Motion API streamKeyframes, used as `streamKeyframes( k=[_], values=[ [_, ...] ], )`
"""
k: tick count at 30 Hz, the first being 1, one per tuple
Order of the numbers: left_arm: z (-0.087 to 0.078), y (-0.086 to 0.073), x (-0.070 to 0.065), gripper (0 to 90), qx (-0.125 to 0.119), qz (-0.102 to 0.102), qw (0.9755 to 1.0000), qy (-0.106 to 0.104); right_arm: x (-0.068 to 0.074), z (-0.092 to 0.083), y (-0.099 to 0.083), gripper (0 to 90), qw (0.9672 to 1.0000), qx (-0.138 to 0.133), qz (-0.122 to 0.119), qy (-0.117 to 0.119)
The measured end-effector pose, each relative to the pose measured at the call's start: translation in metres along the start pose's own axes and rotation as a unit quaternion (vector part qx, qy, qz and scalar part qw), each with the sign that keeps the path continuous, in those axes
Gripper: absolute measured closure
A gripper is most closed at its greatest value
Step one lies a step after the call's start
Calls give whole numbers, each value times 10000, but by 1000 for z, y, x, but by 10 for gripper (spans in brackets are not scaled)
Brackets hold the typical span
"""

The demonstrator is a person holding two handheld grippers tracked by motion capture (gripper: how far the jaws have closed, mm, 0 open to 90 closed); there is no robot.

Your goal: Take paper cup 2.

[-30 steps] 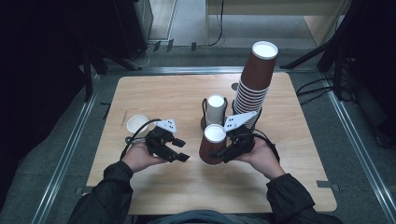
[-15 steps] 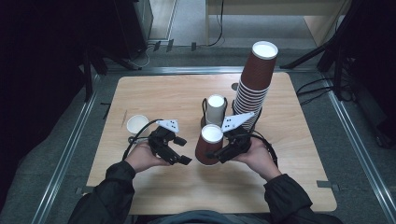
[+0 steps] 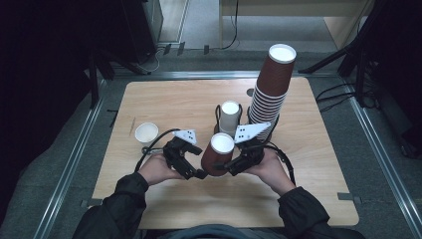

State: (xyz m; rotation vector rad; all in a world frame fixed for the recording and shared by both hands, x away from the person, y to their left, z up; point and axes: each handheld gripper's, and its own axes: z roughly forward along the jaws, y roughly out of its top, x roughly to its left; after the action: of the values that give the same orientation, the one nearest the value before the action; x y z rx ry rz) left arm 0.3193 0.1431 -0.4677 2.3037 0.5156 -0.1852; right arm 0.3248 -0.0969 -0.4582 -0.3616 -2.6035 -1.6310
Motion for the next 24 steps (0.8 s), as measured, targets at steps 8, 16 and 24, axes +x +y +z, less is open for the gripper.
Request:
streamKeyframes(
  k=[8, 16, 24],
  values=[
    [3, 3, -4, 8, -18, 130, 9999, -37, 3, 5, 0, 168, 9995, -251, 111, 146],
    [4, 4, -5, 9, -133, 100, 9998, -75, 6, 10, 0, 168, 9986, -431, 158, 259],
    [2, 3, -6, 56, -144, 216, 9996, -56, 7, 12, 0, 170, 9981, -491, 225, 281]
  ],
)
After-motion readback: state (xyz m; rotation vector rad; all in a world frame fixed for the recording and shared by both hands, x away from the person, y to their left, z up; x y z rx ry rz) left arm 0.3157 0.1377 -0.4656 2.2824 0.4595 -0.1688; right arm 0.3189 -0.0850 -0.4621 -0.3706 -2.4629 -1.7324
